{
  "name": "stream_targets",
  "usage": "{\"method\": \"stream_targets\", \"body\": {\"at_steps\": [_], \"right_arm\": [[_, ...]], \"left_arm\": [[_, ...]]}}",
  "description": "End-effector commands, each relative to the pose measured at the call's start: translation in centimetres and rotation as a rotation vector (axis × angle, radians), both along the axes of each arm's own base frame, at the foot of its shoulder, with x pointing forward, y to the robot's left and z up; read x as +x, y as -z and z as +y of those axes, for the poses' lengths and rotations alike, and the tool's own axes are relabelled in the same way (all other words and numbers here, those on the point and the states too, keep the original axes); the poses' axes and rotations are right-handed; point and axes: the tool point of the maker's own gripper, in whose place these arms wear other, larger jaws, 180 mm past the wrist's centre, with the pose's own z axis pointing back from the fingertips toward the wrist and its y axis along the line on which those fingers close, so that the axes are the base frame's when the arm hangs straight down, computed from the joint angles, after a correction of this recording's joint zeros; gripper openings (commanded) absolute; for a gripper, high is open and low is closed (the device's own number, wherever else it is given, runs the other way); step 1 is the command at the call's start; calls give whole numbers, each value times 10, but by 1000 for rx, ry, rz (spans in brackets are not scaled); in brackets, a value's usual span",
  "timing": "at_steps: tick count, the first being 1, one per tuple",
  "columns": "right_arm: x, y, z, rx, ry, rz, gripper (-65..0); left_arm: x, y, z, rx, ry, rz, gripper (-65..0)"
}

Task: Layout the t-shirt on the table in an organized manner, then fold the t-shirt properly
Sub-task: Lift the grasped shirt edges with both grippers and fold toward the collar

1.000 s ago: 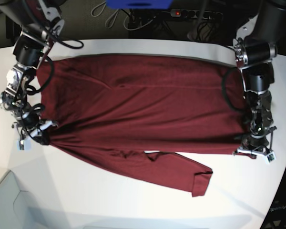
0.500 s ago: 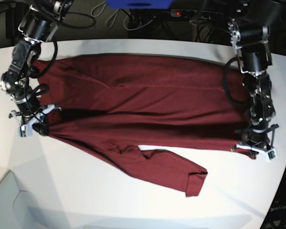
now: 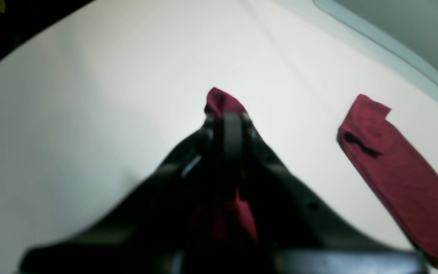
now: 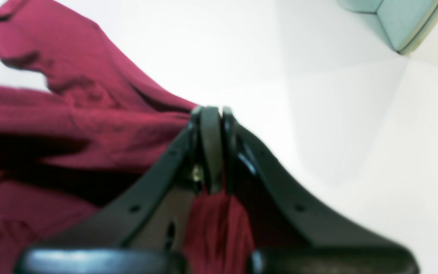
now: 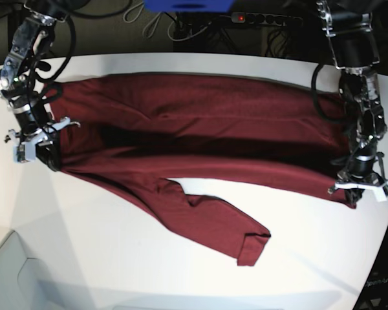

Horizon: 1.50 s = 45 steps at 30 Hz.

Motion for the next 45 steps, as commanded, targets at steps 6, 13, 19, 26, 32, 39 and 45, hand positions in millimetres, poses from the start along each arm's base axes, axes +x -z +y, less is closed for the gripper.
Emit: {"method": "stream_targets", "body": {"at_steps": [6,13,19,26,32,39,45], "right_arm": [[-13,-22,-4,13,4,-68,-650],[-30,-18,-12,31,28,-54,-650],[-47,-3,-10,36,30,-5,-650],[-62,15,-6,63,42,51,-650],[-67,29,-8,80,52,85,-650],[-68,31,-9,83,54,91,-650],[-73,35,-9,81,55,108,-650]], "left_arm": [[-8,-25,22,-38,-15,-76,-649],[-26,-25,25,-94,-4,-81,-649],[-44,-13,23,-84,7,-41,-649],[-71,17,24,-87,1,43,-649],[-82,21,34,-83,-27,57,-649],[-95,24,46,-80,-61,68,-649],[-98,30,45,-78,-60,85,-649]]}}
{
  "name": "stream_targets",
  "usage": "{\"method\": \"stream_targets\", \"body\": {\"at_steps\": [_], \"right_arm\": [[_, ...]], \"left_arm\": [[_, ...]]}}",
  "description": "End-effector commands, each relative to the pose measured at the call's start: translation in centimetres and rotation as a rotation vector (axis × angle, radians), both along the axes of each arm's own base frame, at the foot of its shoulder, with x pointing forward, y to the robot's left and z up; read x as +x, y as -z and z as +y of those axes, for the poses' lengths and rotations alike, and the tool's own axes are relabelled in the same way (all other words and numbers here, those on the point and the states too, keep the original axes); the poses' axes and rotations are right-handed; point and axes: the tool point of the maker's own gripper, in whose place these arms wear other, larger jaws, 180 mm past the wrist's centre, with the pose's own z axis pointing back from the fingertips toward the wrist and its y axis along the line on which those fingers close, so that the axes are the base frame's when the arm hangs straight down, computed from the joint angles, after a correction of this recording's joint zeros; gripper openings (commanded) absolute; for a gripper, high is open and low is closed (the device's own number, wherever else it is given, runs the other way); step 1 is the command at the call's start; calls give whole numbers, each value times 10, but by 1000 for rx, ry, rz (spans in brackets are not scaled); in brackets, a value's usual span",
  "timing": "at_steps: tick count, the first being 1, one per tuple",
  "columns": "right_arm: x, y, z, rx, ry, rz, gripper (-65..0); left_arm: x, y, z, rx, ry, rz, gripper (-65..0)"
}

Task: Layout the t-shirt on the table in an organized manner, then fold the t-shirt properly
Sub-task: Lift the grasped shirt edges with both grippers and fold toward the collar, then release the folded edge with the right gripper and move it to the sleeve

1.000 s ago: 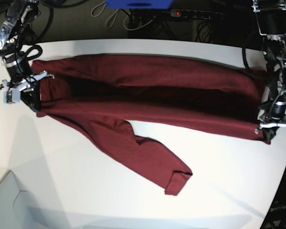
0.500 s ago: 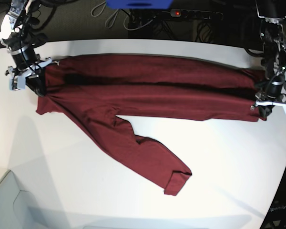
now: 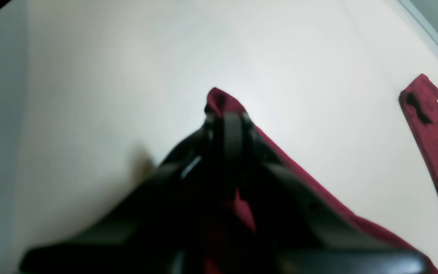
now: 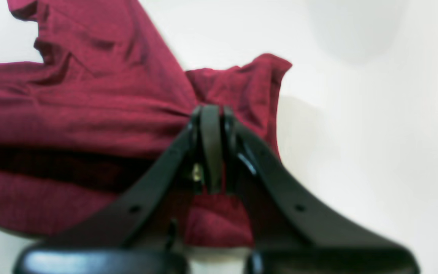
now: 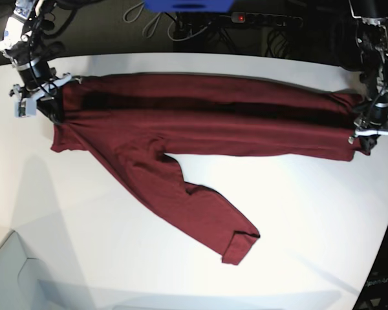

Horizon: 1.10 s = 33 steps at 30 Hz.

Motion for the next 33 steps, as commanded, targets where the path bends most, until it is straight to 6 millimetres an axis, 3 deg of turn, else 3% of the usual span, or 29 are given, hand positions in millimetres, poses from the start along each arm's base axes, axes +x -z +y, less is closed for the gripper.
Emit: {"method": "stream_targets", "body": {"at_steps": [1,11,21,23,29,33], "right_arm": [[5,-13,-4,-5,1,-50,-650],[-8,0,-3,4,2,-3,-650],[-16,20,-5,32,14,51,-650],[-15,22,-6,8,2,63,-639],[-14,24,-2,-43,-32,81,-481],[-4,-2,-20,-89,10,15,-444]], "left_arm": [[6,-13,6,31,2,-37,-649],[-12,16,14,6,-34,39,-646],[-23,33,13,-19,-31,103,-643],[-26,39,8,-46,-14,146,-613],[-22,40,4,-66,-1,157,-469],[-23,44,-2,-81,-7,157,-396]]}}
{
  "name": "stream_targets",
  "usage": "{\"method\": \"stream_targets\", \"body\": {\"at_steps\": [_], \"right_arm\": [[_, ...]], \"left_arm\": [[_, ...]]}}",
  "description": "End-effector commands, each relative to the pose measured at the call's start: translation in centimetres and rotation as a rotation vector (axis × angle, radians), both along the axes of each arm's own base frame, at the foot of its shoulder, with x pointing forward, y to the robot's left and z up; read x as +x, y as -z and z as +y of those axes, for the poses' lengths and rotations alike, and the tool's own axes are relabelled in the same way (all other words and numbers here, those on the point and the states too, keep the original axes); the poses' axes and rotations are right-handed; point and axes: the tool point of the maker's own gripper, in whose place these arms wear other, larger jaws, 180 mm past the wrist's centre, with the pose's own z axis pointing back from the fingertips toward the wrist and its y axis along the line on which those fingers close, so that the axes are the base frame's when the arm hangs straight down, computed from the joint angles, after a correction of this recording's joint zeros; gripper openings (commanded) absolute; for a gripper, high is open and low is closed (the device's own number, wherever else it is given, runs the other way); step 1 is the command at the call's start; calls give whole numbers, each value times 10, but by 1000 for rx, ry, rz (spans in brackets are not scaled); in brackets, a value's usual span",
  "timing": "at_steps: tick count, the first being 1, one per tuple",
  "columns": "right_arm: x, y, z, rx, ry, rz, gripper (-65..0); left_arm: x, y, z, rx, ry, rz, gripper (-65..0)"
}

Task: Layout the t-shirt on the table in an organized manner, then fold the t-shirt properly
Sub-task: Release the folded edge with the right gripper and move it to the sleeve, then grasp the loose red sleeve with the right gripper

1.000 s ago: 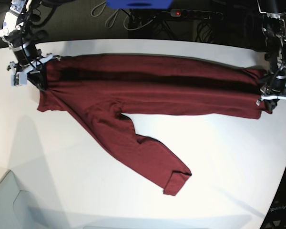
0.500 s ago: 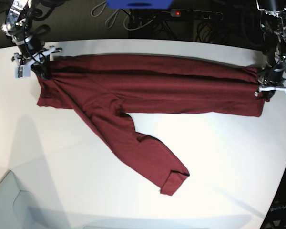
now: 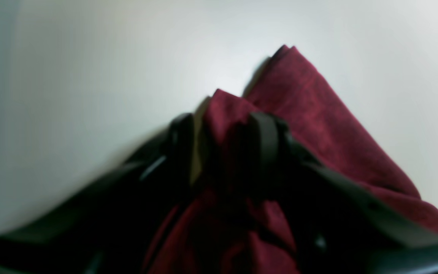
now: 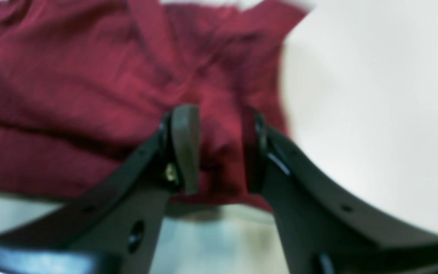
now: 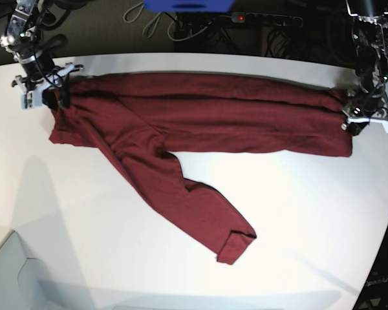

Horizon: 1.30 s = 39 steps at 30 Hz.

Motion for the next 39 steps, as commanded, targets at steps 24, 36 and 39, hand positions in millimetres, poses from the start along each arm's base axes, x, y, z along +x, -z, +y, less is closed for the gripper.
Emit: {"method": "stream_targets", "body": {"at_steps": [24,36,39], "right_arm": [[188,-44,114,67,-280,-70,-309],[226,-17,180,252,-395,-101,-261],[237,-8,174,289,-325,-112,-261]], "left_arm": [[10,-17,1,12,20,-38,-322],[18,-31,-5,21,40,-76,-321],[18,-31,-6,21,43,-75,-321]]}}
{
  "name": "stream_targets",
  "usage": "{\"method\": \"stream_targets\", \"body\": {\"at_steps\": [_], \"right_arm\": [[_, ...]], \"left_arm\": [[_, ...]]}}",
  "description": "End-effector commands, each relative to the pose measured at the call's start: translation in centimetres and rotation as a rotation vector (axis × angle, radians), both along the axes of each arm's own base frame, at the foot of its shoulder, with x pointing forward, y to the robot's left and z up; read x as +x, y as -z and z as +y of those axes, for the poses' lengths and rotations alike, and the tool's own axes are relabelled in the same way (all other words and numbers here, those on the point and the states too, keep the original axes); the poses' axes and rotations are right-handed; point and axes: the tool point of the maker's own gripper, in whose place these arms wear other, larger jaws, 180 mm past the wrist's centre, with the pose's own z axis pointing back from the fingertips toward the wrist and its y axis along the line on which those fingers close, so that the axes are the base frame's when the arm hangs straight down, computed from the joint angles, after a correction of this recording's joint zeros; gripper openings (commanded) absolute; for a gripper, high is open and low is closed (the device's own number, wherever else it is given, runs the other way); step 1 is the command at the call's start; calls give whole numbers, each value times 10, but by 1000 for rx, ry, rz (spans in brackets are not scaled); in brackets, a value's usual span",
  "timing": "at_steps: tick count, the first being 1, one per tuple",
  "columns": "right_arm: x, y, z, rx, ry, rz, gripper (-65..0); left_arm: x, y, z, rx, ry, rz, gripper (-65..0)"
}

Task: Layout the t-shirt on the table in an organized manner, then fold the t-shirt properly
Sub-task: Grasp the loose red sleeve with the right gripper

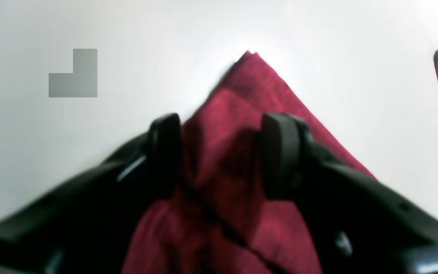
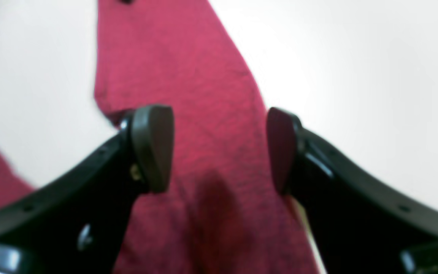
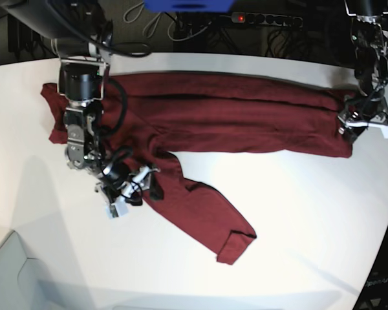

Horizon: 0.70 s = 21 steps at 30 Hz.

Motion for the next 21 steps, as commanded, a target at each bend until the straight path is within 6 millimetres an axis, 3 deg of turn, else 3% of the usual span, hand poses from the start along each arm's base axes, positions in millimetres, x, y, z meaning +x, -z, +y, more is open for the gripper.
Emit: {"method": "stream_targets", "body": {"at_steps": [1,4,16,21], "right_arm": [[20,-21,-10,26,42,-74,-261],[25,-14,-17,61,83,-79,-261],[20,3,-13,124,116,-70,-266],[11,14,-12,123,115,-46,-361]], "left_arm": [[8,-14,6,26,5,-41,-321],[7,-12,6,24,4,-35,-321],[9,-13,8,27,2,-38,-321],[9,-13,6,24,4,-38,-321]]}}
